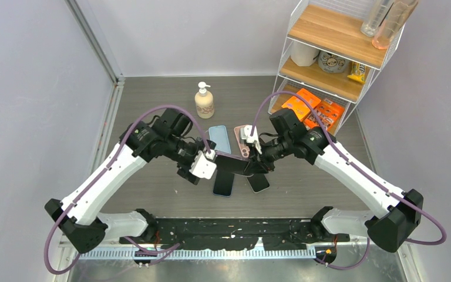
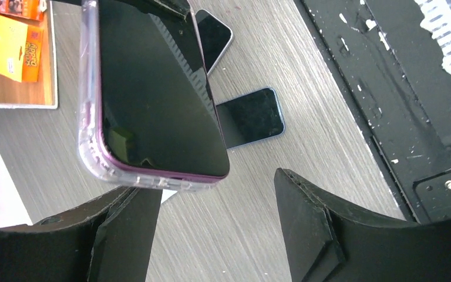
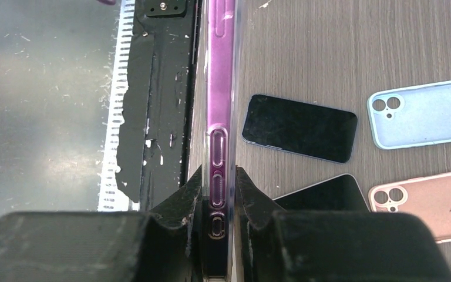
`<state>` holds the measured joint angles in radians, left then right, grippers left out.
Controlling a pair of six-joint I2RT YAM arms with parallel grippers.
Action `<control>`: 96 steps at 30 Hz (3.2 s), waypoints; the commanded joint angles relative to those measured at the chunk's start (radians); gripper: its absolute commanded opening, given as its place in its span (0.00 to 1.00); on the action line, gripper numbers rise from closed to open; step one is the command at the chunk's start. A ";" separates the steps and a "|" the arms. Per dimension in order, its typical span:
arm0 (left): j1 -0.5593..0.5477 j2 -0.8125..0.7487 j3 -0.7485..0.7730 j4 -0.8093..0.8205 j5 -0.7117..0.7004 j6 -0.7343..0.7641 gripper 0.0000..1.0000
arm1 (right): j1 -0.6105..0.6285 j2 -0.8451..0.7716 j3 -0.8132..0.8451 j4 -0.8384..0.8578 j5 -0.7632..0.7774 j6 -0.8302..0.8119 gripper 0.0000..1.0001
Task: Take the phone out of the phone case
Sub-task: Remove the phone case from the phone.
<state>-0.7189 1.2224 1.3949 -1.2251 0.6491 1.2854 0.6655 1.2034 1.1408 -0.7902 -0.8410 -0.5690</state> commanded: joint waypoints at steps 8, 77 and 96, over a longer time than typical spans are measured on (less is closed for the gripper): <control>0.088 -0.060 0.065 0.252 0.192 -0.548 0.76 | -0.003 -0.016 0.033 0.065 -0.002 -0.011 0.05; 0.154 0.360 -0.363 1.768 0.702 -2.510 0.00 | 0.148 -0.105 0.013 0.159 0.362 -0.106 0.05; 0.170 0.338 -0.356 1.742 0.709 -2.388 0.00 | 0.136 -0.115 0.021 0.121 0.318 -0.122 0.05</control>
<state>-0.5907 1.6146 1.0111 0.5102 1.3468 -1.1950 0.8223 1.1198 1.1423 -0.7475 -0.4385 -0.6689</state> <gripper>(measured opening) 0.035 0.220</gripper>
